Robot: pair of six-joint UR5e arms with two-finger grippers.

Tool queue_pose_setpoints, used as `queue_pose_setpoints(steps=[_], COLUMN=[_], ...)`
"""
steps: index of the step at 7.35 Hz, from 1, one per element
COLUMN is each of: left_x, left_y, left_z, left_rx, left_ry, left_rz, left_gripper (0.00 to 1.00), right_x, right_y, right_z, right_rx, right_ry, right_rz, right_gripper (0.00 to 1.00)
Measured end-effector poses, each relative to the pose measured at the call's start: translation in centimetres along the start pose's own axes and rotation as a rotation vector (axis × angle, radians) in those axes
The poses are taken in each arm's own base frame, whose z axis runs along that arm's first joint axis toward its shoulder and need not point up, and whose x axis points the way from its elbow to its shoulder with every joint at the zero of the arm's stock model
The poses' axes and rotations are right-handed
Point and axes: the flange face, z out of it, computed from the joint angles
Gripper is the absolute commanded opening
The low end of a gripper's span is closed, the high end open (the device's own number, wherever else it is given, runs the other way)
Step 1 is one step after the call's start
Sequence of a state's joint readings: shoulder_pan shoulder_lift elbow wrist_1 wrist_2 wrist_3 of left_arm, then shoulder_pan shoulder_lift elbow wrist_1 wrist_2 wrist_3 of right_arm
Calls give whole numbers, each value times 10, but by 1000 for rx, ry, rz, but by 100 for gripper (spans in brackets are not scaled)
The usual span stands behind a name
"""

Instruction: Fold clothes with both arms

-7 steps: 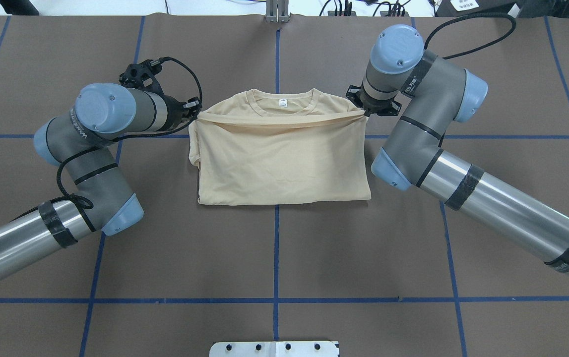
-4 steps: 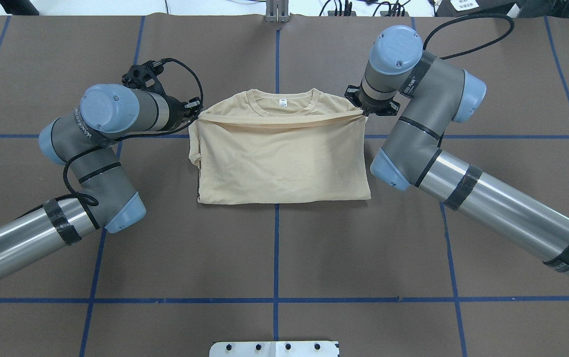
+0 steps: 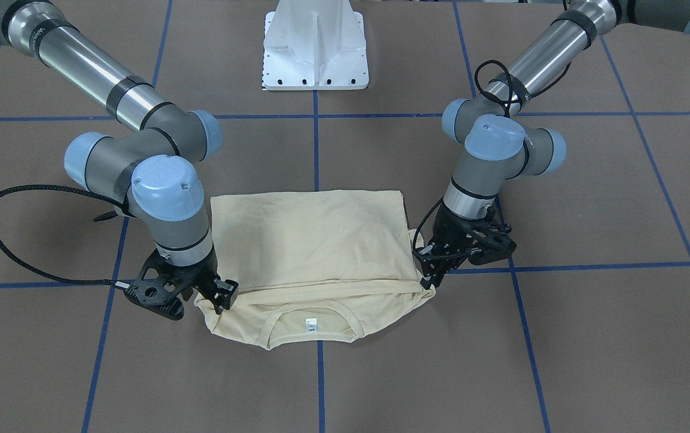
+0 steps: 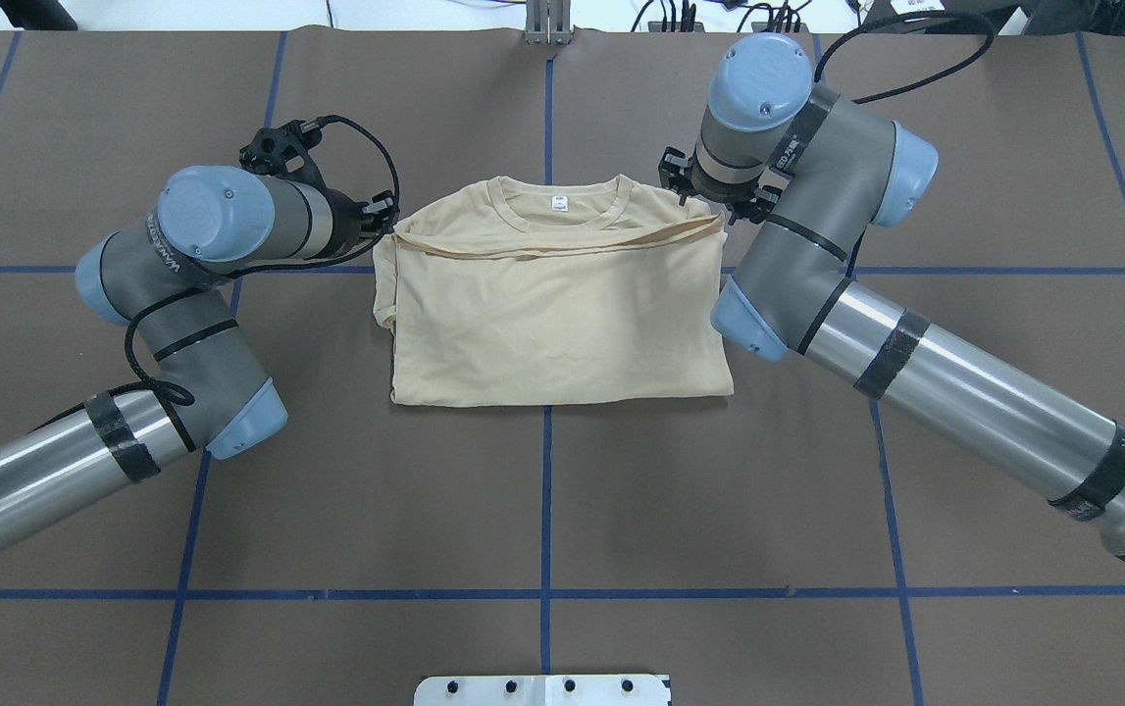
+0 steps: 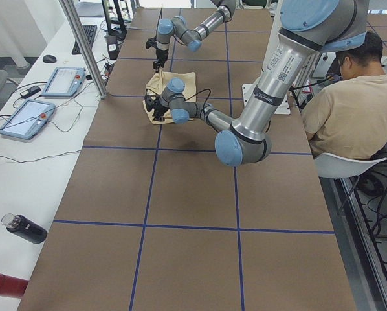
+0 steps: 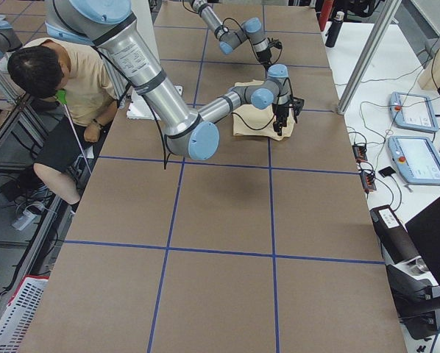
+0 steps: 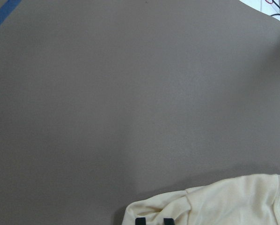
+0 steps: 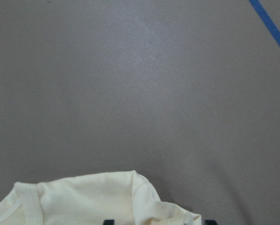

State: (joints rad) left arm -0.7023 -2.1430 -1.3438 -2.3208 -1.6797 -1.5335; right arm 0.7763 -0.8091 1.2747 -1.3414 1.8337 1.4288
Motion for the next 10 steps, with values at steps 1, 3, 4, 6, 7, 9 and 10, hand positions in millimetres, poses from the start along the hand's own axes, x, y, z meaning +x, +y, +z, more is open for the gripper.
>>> queue_pose_setpoints(steps=[1,3,4,6,7,9,10], left_x=[7,26,29,26,25,26,27], left_y=[-4,-10,-9,-8,-8,-7,-6], left_z=[-11,-48,-60,-67,-68,-69,-69], left_rx=[3,8,0,-7,-7,-5,-4], left_ry=[21,90,109,115,116,117,118], left_rz=[1,1,-2,-4,-1,4,5], left_gripper=[32,33,33,33,33,33,33], right_x=[3,59,90,125,131,136,141], right_y=[2,31,59,124,150,179,186], right_z=[-17,-55,-66,-61,-54,-45,-40], right_rx=[3,1,-6,-12,-6,-6,-6], right_ry=[-35,-114,-133,-146,-169,-190,-179], right_rz=[5,79,148,321,416,494,499], right_gripper=[94,98,98,97,97,95,93])
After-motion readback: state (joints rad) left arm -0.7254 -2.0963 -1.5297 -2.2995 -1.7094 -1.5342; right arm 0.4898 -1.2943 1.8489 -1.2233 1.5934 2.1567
